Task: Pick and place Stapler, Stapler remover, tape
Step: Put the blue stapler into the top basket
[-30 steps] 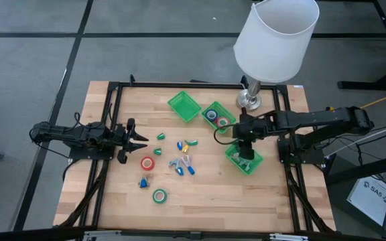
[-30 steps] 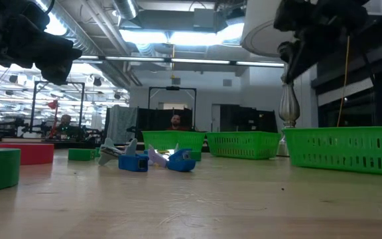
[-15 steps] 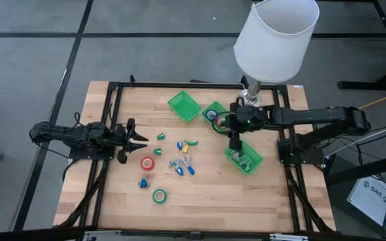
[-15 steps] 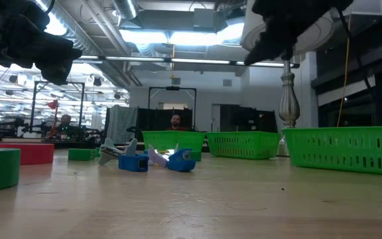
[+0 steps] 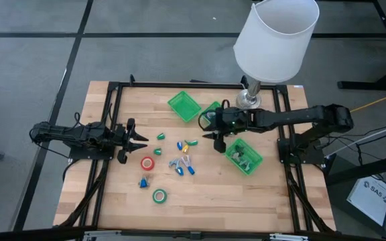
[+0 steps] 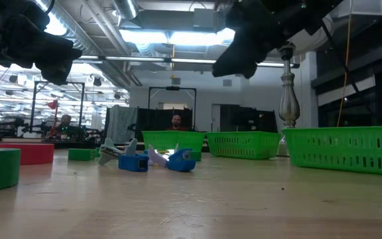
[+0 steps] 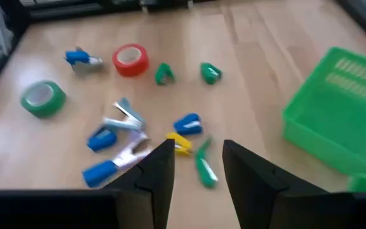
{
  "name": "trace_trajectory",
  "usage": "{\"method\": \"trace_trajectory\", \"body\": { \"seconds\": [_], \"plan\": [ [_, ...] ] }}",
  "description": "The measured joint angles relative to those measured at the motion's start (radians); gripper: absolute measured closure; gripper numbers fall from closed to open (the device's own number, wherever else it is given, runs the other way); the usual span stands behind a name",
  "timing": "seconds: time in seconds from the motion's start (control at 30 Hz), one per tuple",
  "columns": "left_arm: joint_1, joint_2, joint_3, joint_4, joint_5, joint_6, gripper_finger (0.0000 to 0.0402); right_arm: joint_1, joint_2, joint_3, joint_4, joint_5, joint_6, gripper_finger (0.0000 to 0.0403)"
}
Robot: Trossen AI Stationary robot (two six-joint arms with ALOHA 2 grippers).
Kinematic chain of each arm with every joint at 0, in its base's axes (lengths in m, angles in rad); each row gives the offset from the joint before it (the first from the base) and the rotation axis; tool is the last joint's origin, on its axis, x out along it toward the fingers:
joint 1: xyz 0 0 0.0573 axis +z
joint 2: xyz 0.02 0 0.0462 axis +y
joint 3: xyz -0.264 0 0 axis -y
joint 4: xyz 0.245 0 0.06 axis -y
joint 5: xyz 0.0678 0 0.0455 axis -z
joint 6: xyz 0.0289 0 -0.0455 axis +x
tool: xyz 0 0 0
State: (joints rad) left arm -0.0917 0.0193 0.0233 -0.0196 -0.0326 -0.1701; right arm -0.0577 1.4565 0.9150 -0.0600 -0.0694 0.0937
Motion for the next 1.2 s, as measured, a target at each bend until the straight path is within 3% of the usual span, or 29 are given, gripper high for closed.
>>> {"method": "trace_trajectory", "body": {
  "seconds": [0.13,0.27,0.53,0.7,1.2],
  "plan": [
    [0.000,0.000,0.000,0.000,0.000,0.000,0.0295,0.022,0.041,0.001,0.048,0.021,0.103,0.0266],
    [0.000,0.000,0.000,0.000,0.000,0.000,0.0295,0.051,0.088,0.059,-0.014,0.049,0.186,0.0266],
    [0.000,0.000,0.000,0.000,0.000,0.000,0.0295,0.110,0.253,0.360,-0.286,0.051,0.158,0.0266],
    [0.000,0.000,0.000,0.000,0.000,0.000,0.0295,0.133,0.348,0.476,-0.378,0.050,0.167,0.0266],
    [0.000,0.000,0.000,0.000,0.000,0.000,0.0295,0.231,0.447,0.540,-0.342,0.043,0.218,0.0266]
  ]
}}
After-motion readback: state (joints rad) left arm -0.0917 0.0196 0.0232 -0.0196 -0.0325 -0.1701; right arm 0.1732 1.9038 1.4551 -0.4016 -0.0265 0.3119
